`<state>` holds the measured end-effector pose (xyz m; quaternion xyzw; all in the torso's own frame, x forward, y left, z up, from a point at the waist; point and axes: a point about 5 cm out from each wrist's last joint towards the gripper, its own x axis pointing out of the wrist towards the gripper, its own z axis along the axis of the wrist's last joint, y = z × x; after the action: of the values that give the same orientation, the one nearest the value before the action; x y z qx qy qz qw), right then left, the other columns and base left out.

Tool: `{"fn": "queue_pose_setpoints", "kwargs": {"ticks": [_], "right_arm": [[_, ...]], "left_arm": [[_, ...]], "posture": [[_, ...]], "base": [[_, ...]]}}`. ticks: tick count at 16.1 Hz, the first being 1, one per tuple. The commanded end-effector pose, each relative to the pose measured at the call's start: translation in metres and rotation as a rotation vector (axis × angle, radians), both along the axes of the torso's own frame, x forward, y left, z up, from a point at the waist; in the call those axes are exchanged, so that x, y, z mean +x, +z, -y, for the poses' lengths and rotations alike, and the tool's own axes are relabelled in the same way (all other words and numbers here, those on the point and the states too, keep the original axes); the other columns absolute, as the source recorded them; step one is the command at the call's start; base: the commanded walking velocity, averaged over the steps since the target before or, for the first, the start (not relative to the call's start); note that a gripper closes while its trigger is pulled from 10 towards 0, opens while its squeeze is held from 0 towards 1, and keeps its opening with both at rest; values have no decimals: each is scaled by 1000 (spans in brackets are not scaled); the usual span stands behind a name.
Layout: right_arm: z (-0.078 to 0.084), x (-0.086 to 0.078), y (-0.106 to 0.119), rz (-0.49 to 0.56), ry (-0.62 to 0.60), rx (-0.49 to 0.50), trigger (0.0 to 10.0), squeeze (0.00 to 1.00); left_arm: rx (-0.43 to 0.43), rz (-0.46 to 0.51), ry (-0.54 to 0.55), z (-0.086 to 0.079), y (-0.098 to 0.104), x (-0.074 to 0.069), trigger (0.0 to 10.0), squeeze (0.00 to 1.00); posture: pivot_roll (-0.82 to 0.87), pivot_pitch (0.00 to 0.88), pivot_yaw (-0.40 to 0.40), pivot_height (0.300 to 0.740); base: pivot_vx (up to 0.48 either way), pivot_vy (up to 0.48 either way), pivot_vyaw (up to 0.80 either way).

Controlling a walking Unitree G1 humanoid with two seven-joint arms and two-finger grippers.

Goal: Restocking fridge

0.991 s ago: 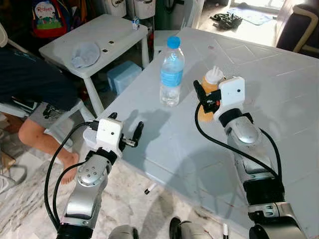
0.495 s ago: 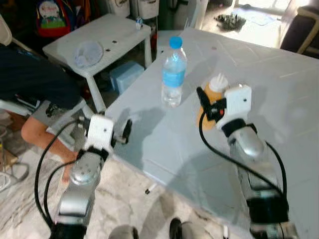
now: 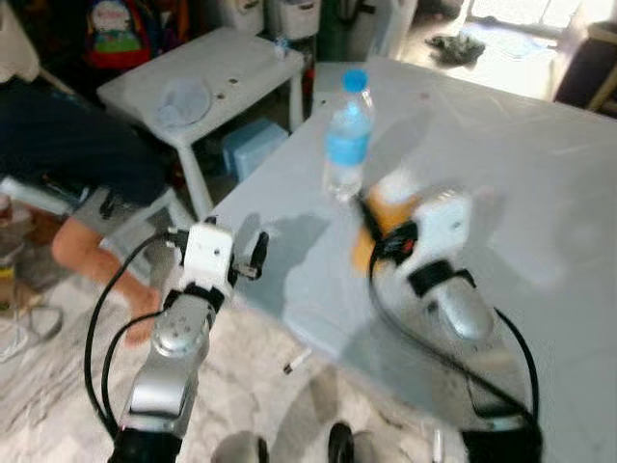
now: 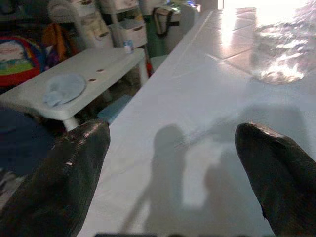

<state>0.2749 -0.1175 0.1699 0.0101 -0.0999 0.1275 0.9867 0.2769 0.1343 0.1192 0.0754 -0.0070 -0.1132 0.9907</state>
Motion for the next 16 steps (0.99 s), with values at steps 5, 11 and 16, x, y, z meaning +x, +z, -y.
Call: {"fn": "queue_pose_setpoints", "kwargs": {"ticks": [5,11,16], "right_arm": [[15,6,-12,-14,-94,-59,10000,0],[16,12,-7,16,-86,-69,10000,0],[9,12,-5,27,-52,-58,10000,0]], "left_arm": [[4,-13,4,-1,-6,3,10000,0],[-6,-3,16,1,-6,4,10000,0],[0,-5,9,0,-8,4,10000,0]], "posture": [[42,30,28,740],[41,29,14,740],[37,31,18,740]], "base": [[-286,0,0],[-297,0,781],[-296,0,800]]}}
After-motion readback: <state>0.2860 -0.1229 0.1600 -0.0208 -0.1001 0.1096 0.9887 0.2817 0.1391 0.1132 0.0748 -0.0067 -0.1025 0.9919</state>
